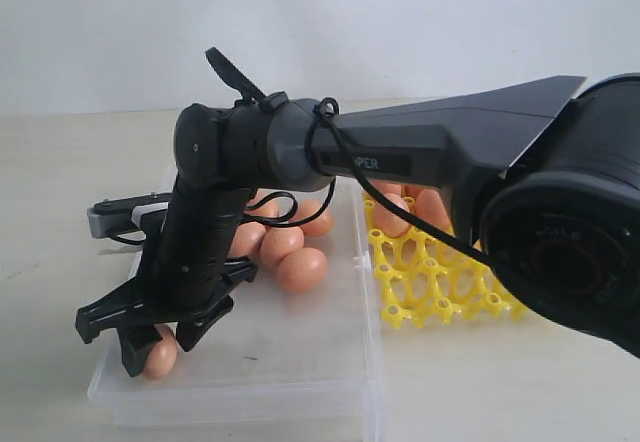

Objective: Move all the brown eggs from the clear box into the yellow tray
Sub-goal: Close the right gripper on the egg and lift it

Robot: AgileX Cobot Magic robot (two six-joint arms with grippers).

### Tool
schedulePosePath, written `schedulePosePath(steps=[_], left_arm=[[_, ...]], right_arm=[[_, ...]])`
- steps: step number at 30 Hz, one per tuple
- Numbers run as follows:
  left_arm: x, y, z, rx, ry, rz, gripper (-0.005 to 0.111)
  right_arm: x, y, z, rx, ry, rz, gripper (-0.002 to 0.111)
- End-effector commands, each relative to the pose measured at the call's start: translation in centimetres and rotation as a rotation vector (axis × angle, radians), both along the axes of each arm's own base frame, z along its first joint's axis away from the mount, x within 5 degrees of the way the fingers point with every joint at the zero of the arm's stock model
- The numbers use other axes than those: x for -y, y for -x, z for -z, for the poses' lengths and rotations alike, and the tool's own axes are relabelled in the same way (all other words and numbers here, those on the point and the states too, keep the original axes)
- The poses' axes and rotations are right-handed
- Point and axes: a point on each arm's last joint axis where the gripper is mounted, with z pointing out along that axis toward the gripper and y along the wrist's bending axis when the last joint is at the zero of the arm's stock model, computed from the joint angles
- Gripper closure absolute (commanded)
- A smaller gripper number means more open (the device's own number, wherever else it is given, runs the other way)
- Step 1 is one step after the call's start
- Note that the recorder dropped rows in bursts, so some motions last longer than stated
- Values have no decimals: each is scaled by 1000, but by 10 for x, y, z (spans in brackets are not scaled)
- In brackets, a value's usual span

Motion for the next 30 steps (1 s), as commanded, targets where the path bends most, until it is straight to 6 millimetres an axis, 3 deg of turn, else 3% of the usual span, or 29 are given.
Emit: schedulePosePath(steps=[1,24,27,30], left_arm=[[0,0,-2,16,5,-3,107],[0,0,-2,16,7,-3,107],[0,0,-2,16,5,-3,107],[0,0,-2,16,5,-3,107]], right_arm=[[-3,-5,0,43,-35,26,52],[0,-19,0,137,-51,50,52],[1,-18,0,134,-49,49,61],[1,-18,1,133,-47,47,87]])
